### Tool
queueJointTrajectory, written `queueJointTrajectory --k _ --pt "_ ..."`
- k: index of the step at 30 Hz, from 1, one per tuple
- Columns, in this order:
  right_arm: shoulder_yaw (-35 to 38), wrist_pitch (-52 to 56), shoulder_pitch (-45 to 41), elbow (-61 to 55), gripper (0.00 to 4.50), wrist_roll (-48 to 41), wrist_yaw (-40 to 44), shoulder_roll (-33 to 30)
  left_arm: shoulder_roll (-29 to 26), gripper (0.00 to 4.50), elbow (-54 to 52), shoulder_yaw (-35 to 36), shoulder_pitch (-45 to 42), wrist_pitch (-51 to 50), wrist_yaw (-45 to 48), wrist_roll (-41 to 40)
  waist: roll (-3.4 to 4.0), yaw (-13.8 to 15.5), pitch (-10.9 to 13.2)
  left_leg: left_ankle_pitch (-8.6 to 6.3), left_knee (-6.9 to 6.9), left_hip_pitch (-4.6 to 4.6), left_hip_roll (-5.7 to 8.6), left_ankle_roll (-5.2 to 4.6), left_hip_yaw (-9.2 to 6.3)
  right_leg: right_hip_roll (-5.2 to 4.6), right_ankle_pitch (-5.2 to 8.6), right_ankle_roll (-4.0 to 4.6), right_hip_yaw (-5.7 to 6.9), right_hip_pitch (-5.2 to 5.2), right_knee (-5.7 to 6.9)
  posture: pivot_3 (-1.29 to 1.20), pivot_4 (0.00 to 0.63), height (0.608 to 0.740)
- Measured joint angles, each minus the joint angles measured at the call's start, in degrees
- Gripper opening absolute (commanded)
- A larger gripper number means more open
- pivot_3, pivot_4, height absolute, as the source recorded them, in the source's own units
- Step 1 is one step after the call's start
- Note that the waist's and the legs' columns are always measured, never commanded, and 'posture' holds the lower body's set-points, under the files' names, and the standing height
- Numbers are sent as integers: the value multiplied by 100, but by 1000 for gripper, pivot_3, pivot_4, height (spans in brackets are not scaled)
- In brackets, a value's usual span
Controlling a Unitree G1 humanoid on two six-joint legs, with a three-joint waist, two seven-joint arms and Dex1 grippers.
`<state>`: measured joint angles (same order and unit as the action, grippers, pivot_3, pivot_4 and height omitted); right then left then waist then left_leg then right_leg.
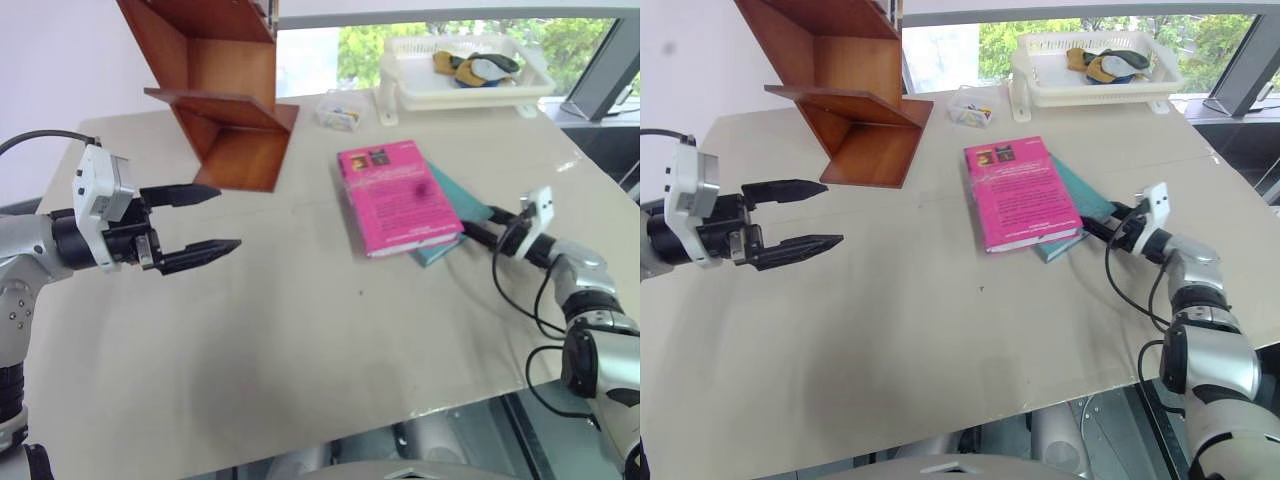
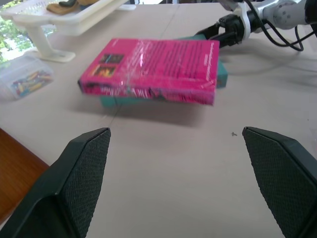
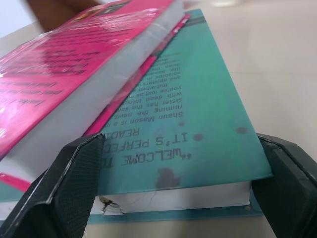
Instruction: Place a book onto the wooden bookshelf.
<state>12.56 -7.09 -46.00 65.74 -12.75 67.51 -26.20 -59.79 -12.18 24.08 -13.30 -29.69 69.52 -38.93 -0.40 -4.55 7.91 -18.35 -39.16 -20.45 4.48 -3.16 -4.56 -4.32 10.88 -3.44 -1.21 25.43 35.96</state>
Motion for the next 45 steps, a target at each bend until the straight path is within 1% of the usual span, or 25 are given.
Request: queueJointTrajectory --k 6,9,11,15,19,20,21,23,26,28,30,31,33,34,37,38,39,42,44,45 --pt "-399 18 66 -396 4500 55 640 465 -43 4468 36 -2 -3 -3 8 22 1 -9 1 -9 2 29 -22 17 0 22 -2 6 -2 -25 -3 0 150 740" --pt "-559 112 164 -686 4500 62 801 563 -42 4468 41 -4 -3 -3 5 43 2 4 1 -9 1 30 -22 18 -1 22 -2 6 -1 -26 -3 0 150 740" --pt "-675 272 336 -1085 4500 57 880 651 -41 4468 40 -8 -2 -3 -2 47 2 11 1 -10 2 30 -22 20 -1 23 -2 6 -1 -26 -4 0 150 740" --pt "-760 499 520 -1547 4500 53 739 687 -29 4468 39 -17 12 1 -9 51 2 28 1 -11 2 31 -22 21 -1 24 -2 6 -1 -26 -4 0 150 740" --pt "-721 575 589 -1651 4500 -19 596 663 62 4468 35 -17 59 -16 -72 40 3 54 2 -11 1 38 -23 21 0 24 -3 9 -2 -32 -3 0 150 740" --pt "-659 608 655 -1705 4500 -104 419 613 124 4468 -9 -16 181 -146 -125 -23 4 57 2 -11 1 40 -23 21 0 24 -4 9 -2 -34 -3 0 150 740" --pt "-641 621 675 -1725 4500 -122 370 588 134 4468 -29 -16 216 -192 -140 -61 12 97 8 -11 1 54 -21 21 0 23 -4 10 -1 -52 -4 0 150 740" --pt "-417 696 849 -1900 4500 -238 152 347 157 4468 -195 19 526 -524 -253 -207 22 194 15 -12 1 58 -20 20 -3 22 -4 10 2 -57 -7 0 150 740" --pt "-25 999 1453 -2792 4500 -589 49 -153 440 4468 -595 79 1162 -1113 -574 -576 55 292 37 -16 9 46 -15 12 -15 18 -4 10 4 -48 -11 0 150 740" --pt "78 1177 1571 -3137 4500 -712 -6 -304 534 4468 -681 88 1270 -1274 -718 -685 53 296 39 -16 9 29 -17 14 -14 18 -4 10 5 -29 -10 0 150 740" --pt "209 1659 1882 -3998 4500 -1035 -81 -526 631 4468 -892 170 1438 -1528 -946 -909 55 285 39 -16 9 14 -21 14 -8 18 -4 10 2 -14 -11 0 150 740" --pt "221 1741 1948 -4141 4500 -1090 -85 -566 660 4468 -920 202 1475 -1564 -978 -957 56 280 40 -16 9 14 -21 15 -7 19 -3 11 3 -14 -11 0 150 740" --pt "289 2324 2501 -5160 4500 -1457 -115 -843 927 4468 -1017 252 1607 -1736 -1259 -1158 68 304 43 -16 9 9 -21 14 -8 16 -3 11 0 -12 -15 0 150 740" --pt "317 2444 2572 -5328 4500 -1533 -111 -893 982 4468 -1015 239 1661 -1782 -1323 -1184 65 301 44 -16 8 8 -22 14 -7 17 -3 11 -2 -13 -15 0 150 740" --pt "420 2947 2950 -6246 4500 -1927 -59 -1305 1285 4468 -1117 200 1672 -2033 -1692 -1469 64 343 46 -16 -2 2 -22 14 -6 16 -4 10 -2 -12 -16 0 150 740" --pt "451 3083 3118 -6554 4500 -2033 -3 -1536 1394 4468 -1193 185 1679 -2149 -1836 -1626 66 370 47 -16 -3 1 -21 13 -6 15 -4 10 -2 -12 -16 0 150 740" --pt "603 3323 3566 -7177 4500 -2220 217 -2021 1588 4468 -1391 177 1825 -2347 -2058 -1956 69 408 47 -17 -2 -5 -21 12 -11 11 -3 9 -4 -10 -19 0 150 740" --pt "983 3666 3995 -7886 4500 -2573 424 -2515 1866 4468 -1440 129 1932 -2634 -2498 -2373 63 440 44 -17 -4 -16 -24 13 -21 13 -3 9 1 -8 -27 0 150 740" --pt "1469 4106 4401 -8555 4500 -2982 577 -3001 2266 4468 -1535 -14 2042 -2846 -3103 -2825 59 472 43 -17 -9 -14 -24 13 -18 13 -3 9 -1 -10 -26 0 150 740" --pt "1612 4203 4482 -8709 4500 -3074 595 -3100 2361 4468 -1569 -79 2044 -2902 -3263 -2949 51 477 40 -17 -10 -14 -25 13 -19 13 -4 9 0 -11 -25 0 150 740"
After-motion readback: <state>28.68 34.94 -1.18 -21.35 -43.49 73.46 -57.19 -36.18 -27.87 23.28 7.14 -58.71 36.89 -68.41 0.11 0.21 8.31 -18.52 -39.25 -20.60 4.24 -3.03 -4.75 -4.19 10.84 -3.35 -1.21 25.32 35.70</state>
